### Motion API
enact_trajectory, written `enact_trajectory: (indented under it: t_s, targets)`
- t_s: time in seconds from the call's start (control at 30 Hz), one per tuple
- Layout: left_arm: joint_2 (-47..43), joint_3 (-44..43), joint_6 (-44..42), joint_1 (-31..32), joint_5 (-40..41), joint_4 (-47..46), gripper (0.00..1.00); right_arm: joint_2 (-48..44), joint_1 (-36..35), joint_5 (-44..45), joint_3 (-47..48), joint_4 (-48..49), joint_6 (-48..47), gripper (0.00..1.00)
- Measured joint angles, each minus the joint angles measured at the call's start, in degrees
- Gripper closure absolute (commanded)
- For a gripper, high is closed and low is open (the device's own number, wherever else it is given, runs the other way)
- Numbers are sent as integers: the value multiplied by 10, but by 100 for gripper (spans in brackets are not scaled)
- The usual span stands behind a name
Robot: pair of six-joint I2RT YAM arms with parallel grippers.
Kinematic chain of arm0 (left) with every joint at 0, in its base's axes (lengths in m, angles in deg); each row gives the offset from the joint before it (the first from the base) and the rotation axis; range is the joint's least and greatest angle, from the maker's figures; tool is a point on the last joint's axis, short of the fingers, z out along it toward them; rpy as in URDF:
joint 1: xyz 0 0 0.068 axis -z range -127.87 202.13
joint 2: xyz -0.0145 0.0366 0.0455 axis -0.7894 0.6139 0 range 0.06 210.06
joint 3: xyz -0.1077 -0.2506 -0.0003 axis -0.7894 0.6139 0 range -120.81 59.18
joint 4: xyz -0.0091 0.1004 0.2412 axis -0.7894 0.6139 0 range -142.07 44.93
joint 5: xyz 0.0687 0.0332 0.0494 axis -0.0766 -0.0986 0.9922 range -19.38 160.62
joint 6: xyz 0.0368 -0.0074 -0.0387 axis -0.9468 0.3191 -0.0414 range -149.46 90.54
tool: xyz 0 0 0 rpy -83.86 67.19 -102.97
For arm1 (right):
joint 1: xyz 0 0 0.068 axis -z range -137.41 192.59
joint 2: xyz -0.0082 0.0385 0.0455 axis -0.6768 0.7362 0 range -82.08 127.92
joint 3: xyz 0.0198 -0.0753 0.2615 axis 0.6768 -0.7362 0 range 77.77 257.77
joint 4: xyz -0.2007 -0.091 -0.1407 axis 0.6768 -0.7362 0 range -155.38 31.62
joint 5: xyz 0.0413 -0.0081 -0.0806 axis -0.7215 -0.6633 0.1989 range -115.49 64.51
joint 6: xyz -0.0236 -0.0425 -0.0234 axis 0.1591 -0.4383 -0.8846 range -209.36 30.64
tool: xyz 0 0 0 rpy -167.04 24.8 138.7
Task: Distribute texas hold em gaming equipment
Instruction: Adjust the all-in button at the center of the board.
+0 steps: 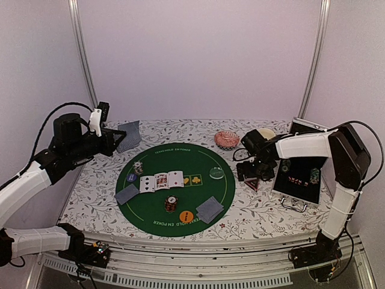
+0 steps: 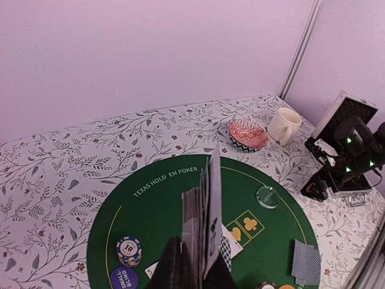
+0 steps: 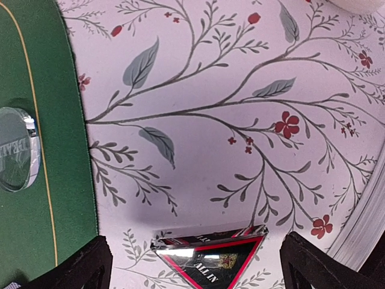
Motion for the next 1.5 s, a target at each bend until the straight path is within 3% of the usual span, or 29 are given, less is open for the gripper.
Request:
enact_trajectory:
  t_s: [0.27,0.47,0.93,1.17,1.5]
  targets:
    - [0,0,0,0,-3,0,100,-25,0,18,-27,1,21,0]
    - [0,0,0,0,-7,0,100,-28,0,-3,-44,14,30,9]
    - [-5,0,0,0,-13,0,100,21,0,-55,-7,33,12,15]
    - [-7,0,0,0,-13,0,100,57,-9,-52,59,6,-26,12]
    - [-7,0,0,0,-13,0,100,57,-12,-56,60,-67,-75,7]
